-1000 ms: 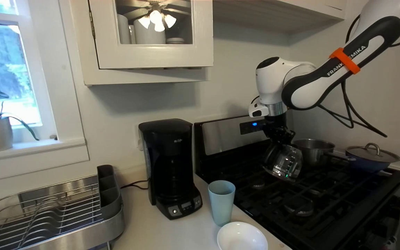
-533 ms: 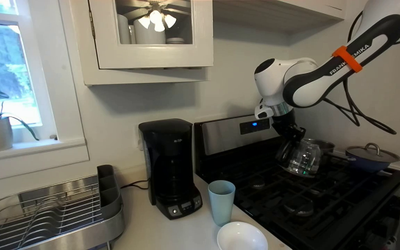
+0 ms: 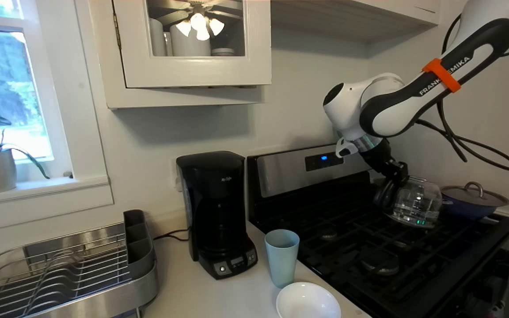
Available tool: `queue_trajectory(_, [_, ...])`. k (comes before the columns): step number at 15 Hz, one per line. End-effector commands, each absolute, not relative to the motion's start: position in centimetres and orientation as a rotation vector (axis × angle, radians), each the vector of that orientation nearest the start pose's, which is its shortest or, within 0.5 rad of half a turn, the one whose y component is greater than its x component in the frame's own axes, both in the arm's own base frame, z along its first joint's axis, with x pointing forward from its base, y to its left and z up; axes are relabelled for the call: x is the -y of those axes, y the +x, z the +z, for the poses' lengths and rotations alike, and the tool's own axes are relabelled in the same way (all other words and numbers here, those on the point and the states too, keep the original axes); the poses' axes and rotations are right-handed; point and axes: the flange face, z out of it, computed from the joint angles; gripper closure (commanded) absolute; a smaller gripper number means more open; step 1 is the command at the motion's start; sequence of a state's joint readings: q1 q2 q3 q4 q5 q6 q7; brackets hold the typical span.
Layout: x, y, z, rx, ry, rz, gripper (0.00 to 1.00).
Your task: Pick up the clear coffee jar and put it in the middle of the hob
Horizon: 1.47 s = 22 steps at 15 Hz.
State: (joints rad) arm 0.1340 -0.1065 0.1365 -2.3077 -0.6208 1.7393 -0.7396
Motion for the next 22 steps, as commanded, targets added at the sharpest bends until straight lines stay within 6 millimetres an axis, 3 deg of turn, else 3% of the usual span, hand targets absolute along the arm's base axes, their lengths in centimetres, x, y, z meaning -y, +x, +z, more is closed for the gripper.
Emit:
queue_trajectory(1, [-6.4,44.7,37.6,1.962,-2.843,1.155,0.92])
queue_trajectory(8, [-5.7,46.1,34.7,1.942,-2.901,1.190,0.92])
queue_trajectory(22, [-4.0,48.4,31.4,1.940,-2.897,1.317,0.92])
